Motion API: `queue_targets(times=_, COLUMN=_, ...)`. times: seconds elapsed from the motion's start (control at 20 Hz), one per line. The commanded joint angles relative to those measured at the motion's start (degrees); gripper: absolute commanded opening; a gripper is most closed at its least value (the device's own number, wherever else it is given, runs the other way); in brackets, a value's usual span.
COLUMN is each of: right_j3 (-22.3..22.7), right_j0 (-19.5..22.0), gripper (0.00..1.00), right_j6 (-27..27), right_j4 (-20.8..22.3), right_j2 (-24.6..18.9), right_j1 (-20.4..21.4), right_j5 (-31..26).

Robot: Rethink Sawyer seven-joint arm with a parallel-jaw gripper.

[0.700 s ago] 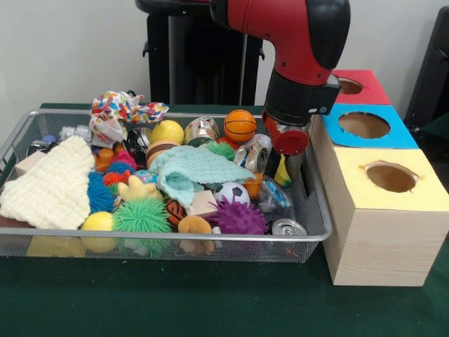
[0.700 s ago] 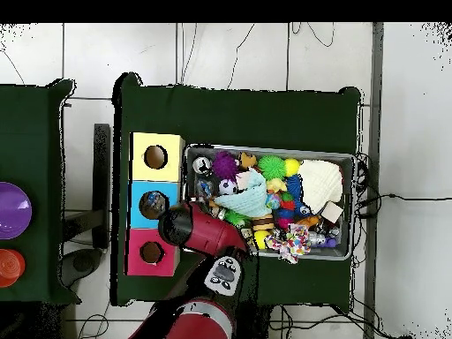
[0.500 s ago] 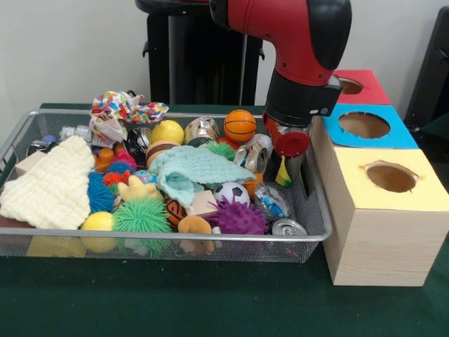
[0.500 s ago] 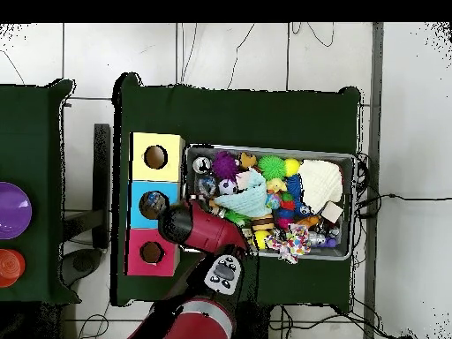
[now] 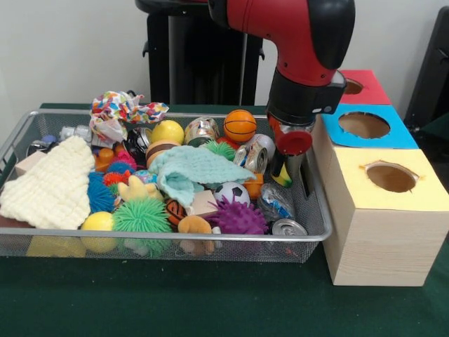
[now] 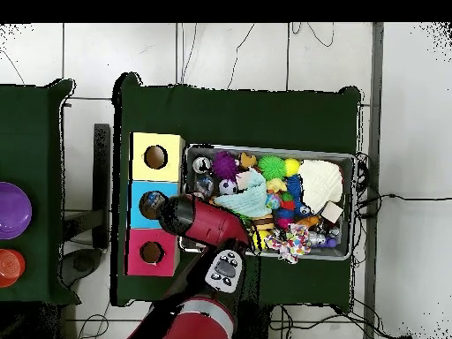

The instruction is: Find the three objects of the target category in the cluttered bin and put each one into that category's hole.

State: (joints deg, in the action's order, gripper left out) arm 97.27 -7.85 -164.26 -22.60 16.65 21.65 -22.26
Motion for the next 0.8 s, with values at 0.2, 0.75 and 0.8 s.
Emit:
queue_targets(times=0.2, right_j3=-9.39, right_j0=0.19, gripper=0.00, right_j6=-9.84, right_j4=-1.63, right_j2=1.34, right_j1=1.44, right_j5=-16.60)
queue_targets(times=0.75, right_j3=-20.32, right_j0=-0.04, gripper=0.00, right_j6=-11.68, right_j4=-0.02, right_j2=4.91, right_j1=-1.47, right_j5=-28.94)
queue_targets(times=0.8, right_j3=-21.29, right_j0=-0.09, gripper=0.00, right_j6=-11.50, right_j4=0.39, right_j2=5.36, right_j1=-2.21, right_j5=-29.04)
